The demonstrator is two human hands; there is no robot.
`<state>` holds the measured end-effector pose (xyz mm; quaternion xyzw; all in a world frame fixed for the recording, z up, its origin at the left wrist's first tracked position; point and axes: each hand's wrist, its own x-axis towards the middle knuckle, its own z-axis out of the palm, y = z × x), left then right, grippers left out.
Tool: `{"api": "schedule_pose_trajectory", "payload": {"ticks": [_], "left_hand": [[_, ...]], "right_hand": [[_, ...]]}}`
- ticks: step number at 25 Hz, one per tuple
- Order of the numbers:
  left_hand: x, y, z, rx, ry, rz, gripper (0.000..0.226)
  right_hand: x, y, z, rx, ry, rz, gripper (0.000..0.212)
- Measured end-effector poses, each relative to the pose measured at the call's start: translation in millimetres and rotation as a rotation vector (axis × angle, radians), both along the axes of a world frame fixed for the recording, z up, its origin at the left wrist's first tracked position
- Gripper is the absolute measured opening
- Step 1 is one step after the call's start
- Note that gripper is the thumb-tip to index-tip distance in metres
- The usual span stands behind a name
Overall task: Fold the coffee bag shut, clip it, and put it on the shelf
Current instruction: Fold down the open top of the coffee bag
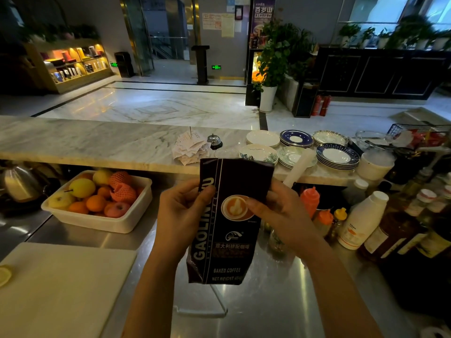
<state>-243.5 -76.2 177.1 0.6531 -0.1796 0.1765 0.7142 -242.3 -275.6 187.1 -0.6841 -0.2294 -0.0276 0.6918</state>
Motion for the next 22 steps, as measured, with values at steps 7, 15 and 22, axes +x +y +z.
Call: {"api": "schedule_pose_trajectory", "payload": {"ticks": [7, 15, 22], "left_hand": [[-0.1, 16.9, -1.1, 0.149, 0.025, -0.146, 0.039], [5.2, 12.5, -13.2, -0.044, 0.165, -0.155, 0.053], [1.8, 4.9, -4.7, 0.169, 0.192, -0.122, 0.024]], "right_hand": [[3.1, -6.6, -3.3, 0.094, -0.103, -0.132, 0.032], [-2.5, -12.7, -0.5, -0.024, -0.058, -0.158, 0.054], [2.2, -6.8, 2.0, -0.126, -0.225, -0.239, 0.06]]}}
